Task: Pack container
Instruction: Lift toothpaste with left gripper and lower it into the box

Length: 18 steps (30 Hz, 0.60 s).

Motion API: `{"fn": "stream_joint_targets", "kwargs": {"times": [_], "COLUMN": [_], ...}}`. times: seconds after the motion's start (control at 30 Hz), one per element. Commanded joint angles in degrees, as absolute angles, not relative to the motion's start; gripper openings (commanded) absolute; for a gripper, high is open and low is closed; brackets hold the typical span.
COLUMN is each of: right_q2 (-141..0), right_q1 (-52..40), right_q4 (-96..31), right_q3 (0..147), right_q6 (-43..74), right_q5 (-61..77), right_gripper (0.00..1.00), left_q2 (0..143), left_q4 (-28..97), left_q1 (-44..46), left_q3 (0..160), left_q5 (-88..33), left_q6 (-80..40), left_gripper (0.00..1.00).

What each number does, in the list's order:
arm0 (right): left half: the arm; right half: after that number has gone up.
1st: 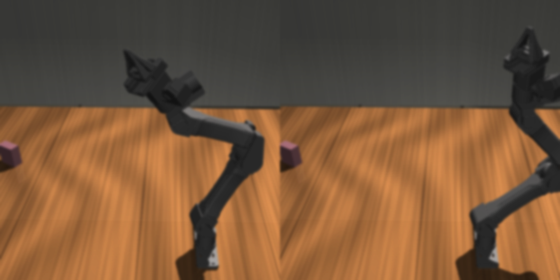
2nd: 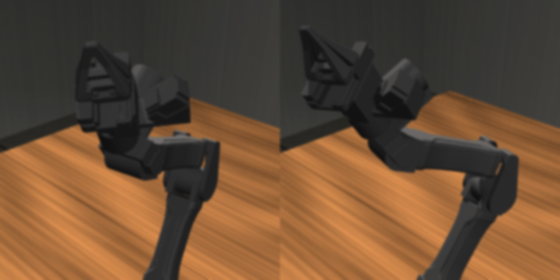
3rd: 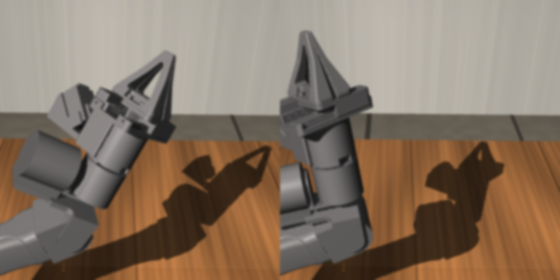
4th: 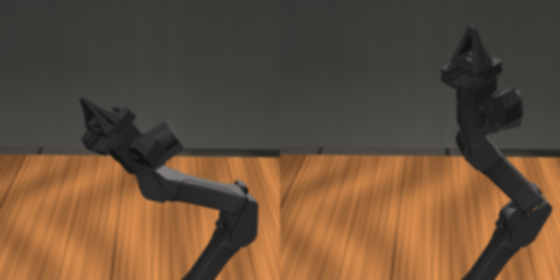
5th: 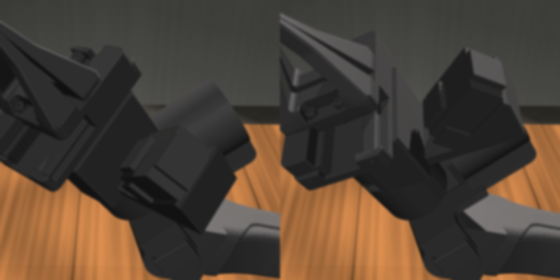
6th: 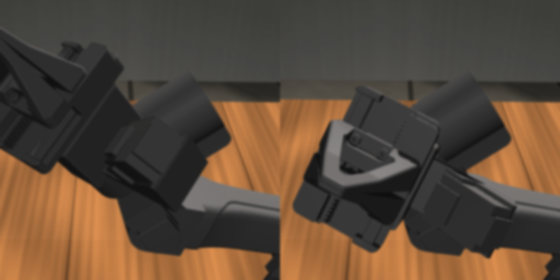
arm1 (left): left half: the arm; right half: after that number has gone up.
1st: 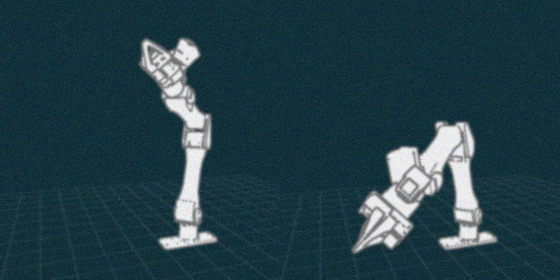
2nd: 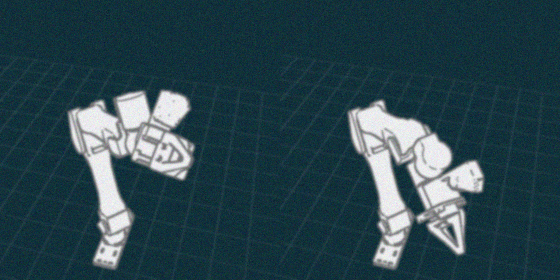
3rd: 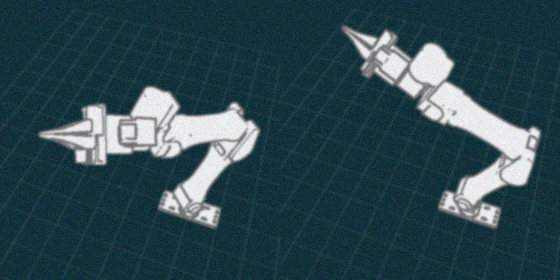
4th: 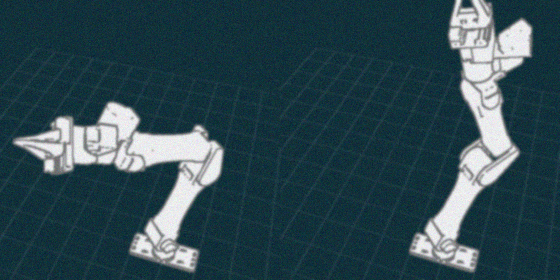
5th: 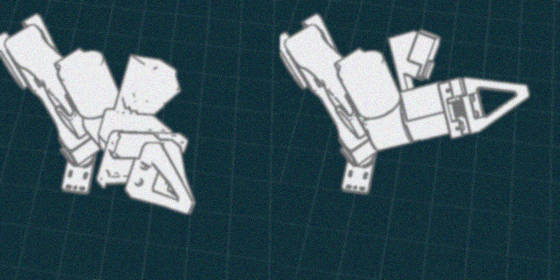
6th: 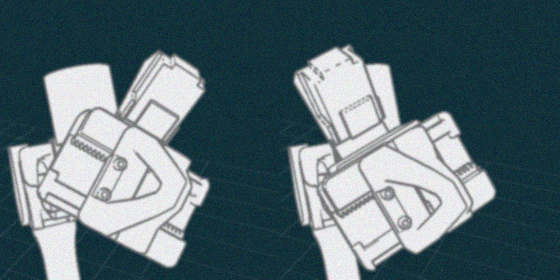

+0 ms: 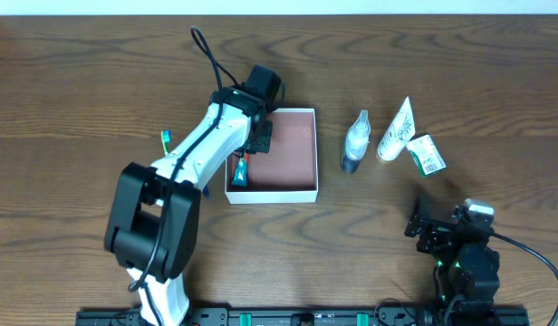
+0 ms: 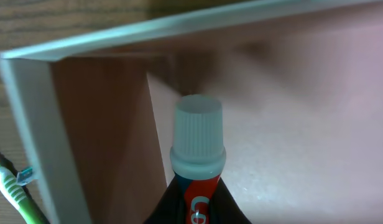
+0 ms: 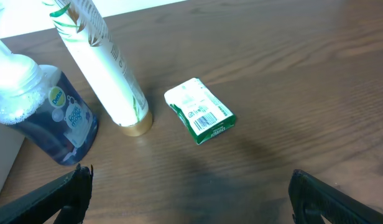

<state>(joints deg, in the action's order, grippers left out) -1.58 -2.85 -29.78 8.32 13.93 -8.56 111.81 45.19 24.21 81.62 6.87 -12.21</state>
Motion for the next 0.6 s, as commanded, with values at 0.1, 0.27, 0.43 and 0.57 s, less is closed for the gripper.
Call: {"fn": "stream_joint_targets", "kwargs": {"times": [0.1, 0.27, 0.43, 0.57], "right_q2": [-1.17, -1.17, -1.17, -1.17], "right_q1": [-2.42, -2.42, -2.42, -2.42], "right_q4": [-29.8, -29.8, -29.8, -29.8], "right_q3": [8.19, 8.19, 8.19, 8.19], "right_q6": [13.19, 13.19, 13.19, 13.19], "right_q5": [-8.56, -8.56, -8.56, -8.56], "right_gripper": [0.99, 0.99, 0.99, 0.99], "left_q2": [112.64, 112.6, 111.22, 107.74], "left_q4": [45.54, 46.85, 50.65, 54.7], "left_q1": [24.21, 24.21, 24.36, 24.36], "left_q3": [81.56, 82.28, 85.82, 90.21], "left_q5": [10.15, 10.13, 8.95, 4.4], "left_q6": [-13.69, -13.67, -13.67, -13.65], "left_gripper": [0.17, 0.35, 0.43, 0.44]}}
